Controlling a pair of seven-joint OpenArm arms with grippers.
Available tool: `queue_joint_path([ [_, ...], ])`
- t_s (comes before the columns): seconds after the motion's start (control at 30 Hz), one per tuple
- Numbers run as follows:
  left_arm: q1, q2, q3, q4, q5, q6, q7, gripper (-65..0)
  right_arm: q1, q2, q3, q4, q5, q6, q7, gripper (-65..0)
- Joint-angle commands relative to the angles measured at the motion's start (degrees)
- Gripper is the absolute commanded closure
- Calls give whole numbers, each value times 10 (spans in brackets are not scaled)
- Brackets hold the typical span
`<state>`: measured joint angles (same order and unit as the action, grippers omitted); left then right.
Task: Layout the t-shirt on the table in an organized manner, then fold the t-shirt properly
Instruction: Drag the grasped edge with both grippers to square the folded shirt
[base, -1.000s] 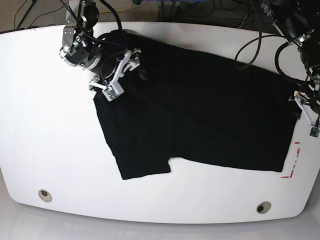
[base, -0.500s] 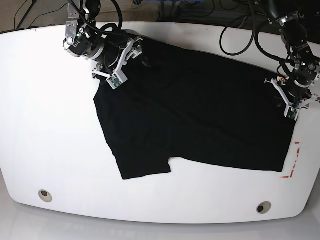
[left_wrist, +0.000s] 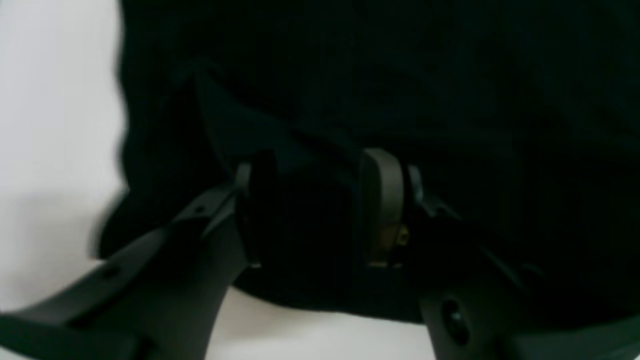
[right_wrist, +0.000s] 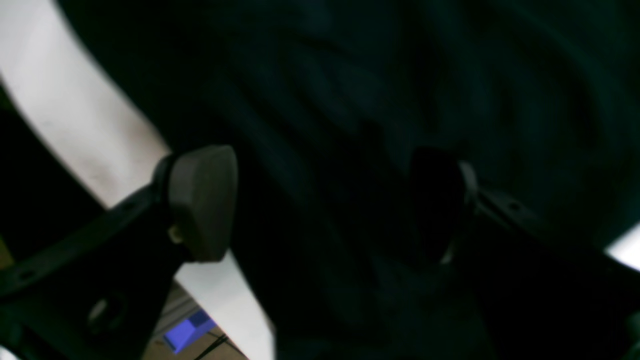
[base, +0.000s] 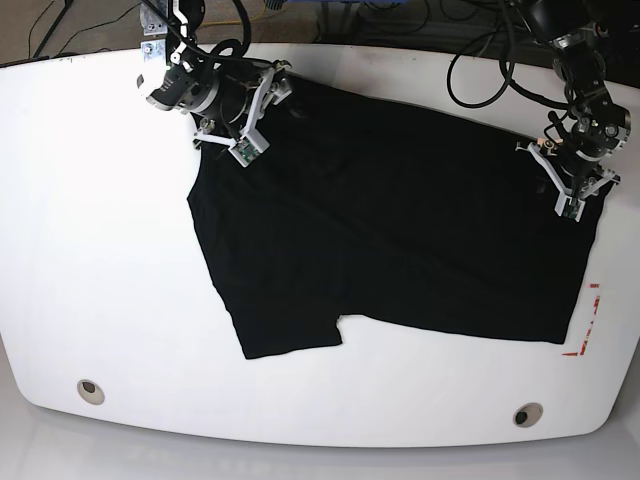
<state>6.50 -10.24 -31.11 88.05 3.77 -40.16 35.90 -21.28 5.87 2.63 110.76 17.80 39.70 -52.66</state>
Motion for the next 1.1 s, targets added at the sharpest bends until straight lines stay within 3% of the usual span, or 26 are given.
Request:
queue_joint_path([
  [0.0,-6,-17,-2,-11,-6,2,-12,-239,3,3,-4,-5,-3,3,13,-361],
  [0.23,-7,-18,-1,-40,-5,2,-49,-236,5,3,-7,-39,-4,3,51,-52],
  [0.3,-6,-18,-1,-45,-5,2,-50,-236,6,3,-7,-51,-4,3,57,-19],
  [0.37,-6,-18,-1,-52,-5,2,-50,-233,7,3,-7,-62,-5,3,64,-22],
  [0.6,-5,-20,0,-91,-3,2,-51,-113,11,19,-6,-116,-5,3,102,-33],
  [0.8,8,-20,-3,-95,-2,2,-47,-111,8,32,-3,-147,-5,3,135,-32],
  [1.07,59,-17,-3,-55,-2,2,-45,-111,-17,68,22,-145,-1,3,140,-32],
])
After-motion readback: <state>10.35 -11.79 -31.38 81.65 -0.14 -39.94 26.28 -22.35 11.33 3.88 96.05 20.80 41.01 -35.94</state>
